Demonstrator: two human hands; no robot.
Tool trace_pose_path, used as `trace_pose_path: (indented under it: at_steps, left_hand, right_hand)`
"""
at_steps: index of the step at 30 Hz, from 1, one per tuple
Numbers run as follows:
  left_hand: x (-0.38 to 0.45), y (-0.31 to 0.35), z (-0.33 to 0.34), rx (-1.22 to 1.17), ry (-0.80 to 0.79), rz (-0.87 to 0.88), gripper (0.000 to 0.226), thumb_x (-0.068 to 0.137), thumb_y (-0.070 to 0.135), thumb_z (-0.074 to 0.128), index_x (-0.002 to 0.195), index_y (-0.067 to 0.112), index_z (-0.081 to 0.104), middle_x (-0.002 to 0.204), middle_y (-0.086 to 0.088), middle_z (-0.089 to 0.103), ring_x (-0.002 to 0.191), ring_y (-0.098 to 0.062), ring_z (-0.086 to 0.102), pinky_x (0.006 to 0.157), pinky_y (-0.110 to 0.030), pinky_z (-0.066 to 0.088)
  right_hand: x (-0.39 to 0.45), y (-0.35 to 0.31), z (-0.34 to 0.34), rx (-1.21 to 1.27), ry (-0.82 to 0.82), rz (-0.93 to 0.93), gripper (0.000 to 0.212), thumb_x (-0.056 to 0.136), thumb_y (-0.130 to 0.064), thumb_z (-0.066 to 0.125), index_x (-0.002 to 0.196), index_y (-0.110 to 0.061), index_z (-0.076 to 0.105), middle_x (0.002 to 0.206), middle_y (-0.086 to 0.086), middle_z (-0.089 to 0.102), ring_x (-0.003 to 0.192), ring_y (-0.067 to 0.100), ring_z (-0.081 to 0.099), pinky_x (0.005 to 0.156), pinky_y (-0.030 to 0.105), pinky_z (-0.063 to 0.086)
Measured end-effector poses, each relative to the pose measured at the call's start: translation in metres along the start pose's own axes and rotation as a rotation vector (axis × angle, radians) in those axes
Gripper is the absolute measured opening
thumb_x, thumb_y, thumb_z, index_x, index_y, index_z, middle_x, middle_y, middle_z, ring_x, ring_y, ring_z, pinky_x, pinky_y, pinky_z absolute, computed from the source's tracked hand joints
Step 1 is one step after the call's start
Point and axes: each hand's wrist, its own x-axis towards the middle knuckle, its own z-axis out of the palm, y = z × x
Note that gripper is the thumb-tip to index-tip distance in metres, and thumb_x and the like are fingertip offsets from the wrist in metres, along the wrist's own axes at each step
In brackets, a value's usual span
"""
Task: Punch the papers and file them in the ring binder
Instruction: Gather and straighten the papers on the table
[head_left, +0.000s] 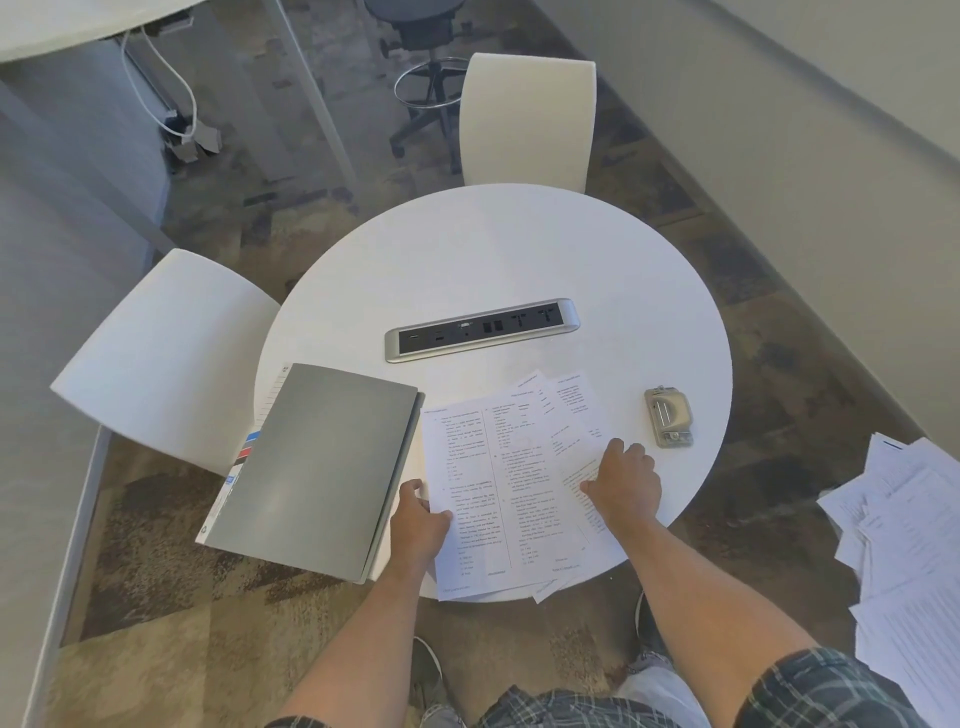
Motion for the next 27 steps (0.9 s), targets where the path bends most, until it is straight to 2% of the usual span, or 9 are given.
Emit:
trace_pose_path:
  at_steps: [7,13,17,23,27]
  left_hand:
    - [-0.002,0.000,0.001,0.022,-0.008,0.003,0.063,0.093,0.018,0.071,0.146,0.018,0.036,0.100,0.000,0.062,0.078,-0.005,0.060,0.055,-0.021,0.043]
    - [-0.007,-0.001,0.004,0.027,-0.007,0.008,0.060,0.093,0.021,0.072,0.143,0.019,0.038,0.103,0.001,0.061,0.076,-0.006,0.059,0.054,-0.018,0.039]
    - [-0.008,-0.001,0.005,0.025,-0.001,0.011,0.062,0.093,0.019,0.071,0.145,0.018,0.037,0.103,0.000,0.059,0.076,-0.006,0.056,0.054,-0.017,0.037]
    - [-0.007,-0.002,0.004,0.012,-0.019,-0.001,0.065,0.092,0.015,0.072,0.146,0.017,0.036,0.090,0.008,0.056,0.076,-0.005,0.055,0.055,-0.016,0.037]
    - [-0.006,-0.002,0.003,-0.016,-0.031,-0.014,0.068,0.091,0.012,0.073,0.147,0.018,0.036,0.095,0.002,0.060,0.088,-0.014,0.060,0.058,-0.018,0.039]
  right_hand:
    - [-0.003,-0.003,0.004,0.091,0.019,0.004,0.048,0.090,-0.022,0.074,0.127,-0.009,0.047,0.120,0.013,0.056,0.107,0.027,0.056,0.082,0.032,0.055]
    - [-0.008,-0.003,0.007,0.177,0.023,0.027,0.068,0.091,-0.021,0.076,0.144,-0.009,0.035,0.124,0.016,0.054,0.110,0.028,0.056,0.083,0.034,0.056]
    - [-0.009,-0.005,0.011,0.251,0.012,0.042,0.060,0.094,-0.016,0.071,0.142,-0.010,0.036,0.120,0.016,0.053,0.100,0.030,0.062,0.082,0.038,0.060]
    - [-0.009,-0.006,0.009,0.127,0.011,0.004,0.041,0.094,-0.016,0.063,0.131,-0.011,0.046,0.111,0.011,0.057,0.096,0.027,0.062,0.082,0.038,0.056]
    - [-0.009,-0.002,0.007,0.061,0.040,0.009,0.035,0.091,-0.023,0.066,0.123,-0.015,0.051,0.108,0.005,0.061,0.098,0.024,0.060,0.084,0.036,0.051]
